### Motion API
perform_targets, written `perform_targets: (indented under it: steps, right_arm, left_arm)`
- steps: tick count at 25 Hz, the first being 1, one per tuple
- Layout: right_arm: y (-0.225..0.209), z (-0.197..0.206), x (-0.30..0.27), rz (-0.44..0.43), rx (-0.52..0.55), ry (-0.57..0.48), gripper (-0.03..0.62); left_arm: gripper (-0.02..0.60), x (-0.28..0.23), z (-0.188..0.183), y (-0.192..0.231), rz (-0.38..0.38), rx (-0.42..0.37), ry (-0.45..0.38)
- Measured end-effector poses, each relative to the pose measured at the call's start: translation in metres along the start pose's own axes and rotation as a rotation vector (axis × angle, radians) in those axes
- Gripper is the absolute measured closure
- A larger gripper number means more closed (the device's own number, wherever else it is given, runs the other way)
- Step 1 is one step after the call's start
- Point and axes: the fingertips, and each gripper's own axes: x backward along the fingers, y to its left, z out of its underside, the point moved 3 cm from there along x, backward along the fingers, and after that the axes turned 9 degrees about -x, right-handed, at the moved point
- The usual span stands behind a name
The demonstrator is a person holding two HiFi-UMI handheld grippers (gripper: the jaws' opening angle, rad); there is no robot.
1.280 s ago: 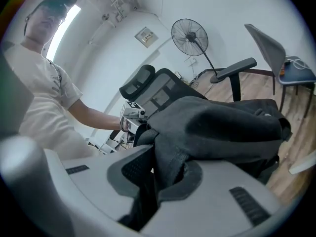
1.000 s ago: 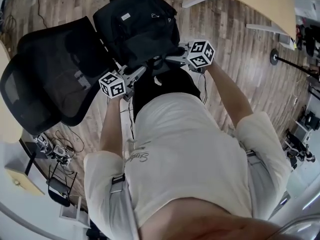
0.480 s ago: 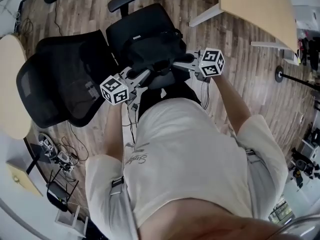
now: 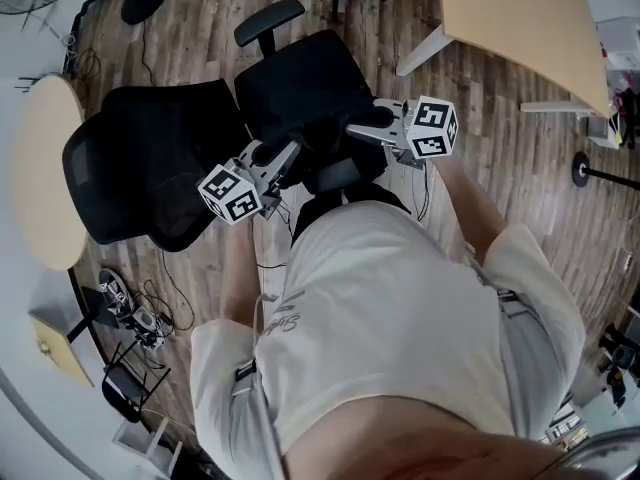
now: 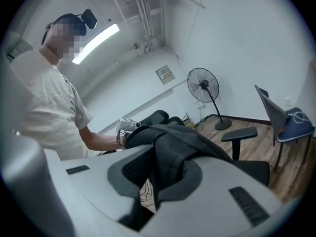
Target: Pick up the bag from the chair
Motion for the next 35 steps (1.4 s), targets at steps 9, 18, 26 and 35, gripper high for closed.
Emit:
perform_targets:
  steps: [9,18,26,35]
  right_arm:
    - [0.030,-0.063,0.009,0.003,0.211,-0.057,0.568]
    - [0.044,-0.134,0.016,0.028,0.354,-0.145,0.568]
    - [0.043,-0.161,0.015,0.050,0.379,-0.159,0.567]
    - [0.035,-0.157,0.017,0.055,0.357,-0.137,0.568]
  left_arm:
    - [0.525,0.002,-0.057,-0.018,-0.088,-0.109,-0.058]
    - [0.525,-0.004,-0.128,-0.015,-0.130,-0.275,-0.119]
    - [0.525,-0.007,-0.153,-0.008,-0.153,-0.321,-0.130]
    - [0.526,-0.015,-0.149,-0.002,-0.156,-0.331,-0.103]
